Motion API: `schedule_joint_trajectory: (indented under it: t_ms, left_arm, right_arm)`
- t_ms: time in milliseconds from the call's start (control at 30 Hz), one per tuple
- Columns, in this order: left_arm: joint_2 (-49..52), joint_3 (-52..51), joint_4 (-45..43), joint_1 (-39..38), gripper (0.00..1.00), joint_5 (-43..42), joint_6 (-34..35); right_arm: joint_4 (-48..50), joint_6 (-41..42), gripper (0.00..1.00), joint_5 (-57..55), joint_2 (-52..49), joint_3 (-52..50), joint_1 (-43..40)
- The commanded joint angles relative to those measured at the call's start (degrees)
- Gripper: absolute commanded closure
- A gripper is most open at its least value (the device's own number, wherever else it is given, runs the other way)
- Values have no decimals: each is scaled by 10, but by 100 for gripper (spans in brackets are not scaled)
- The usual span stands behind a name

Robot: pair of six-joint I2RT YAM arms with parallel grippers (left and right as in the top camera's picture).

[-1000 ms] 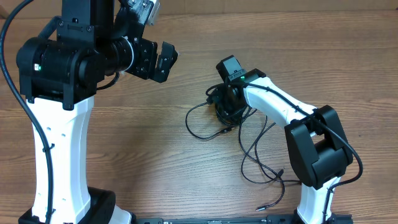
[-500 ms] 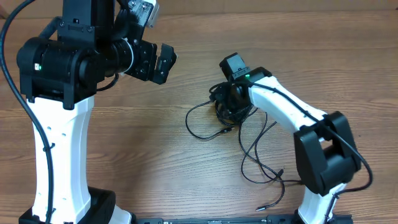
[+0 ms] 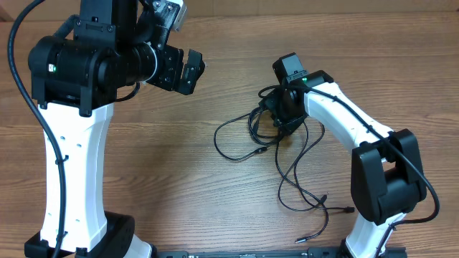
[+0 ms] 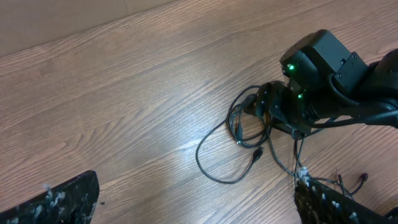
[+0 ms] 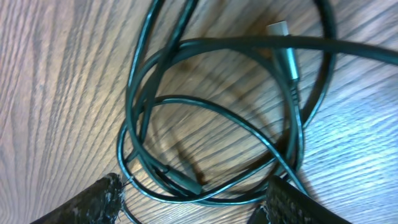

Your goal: Untangle cables

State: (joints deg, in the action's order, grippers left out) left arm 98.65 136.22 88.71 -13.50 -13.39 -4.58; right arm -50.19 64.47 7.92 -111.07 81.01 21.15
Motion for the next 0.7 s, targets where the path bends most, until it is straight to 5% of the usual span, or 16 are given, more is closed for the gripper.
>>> schedule_joint_trajectory:
  t_ms: [0, 667]
  left_arm:
    - [2, -1, -2, 0, 0, 5, 3]
    - [2, -1, 2, 0, 0, 5, 3]
  right_arm:
    - [7, 2, 28, -10, -1, 7, 10]
    - [66, 16, 30, -13, -3, -77, 18]
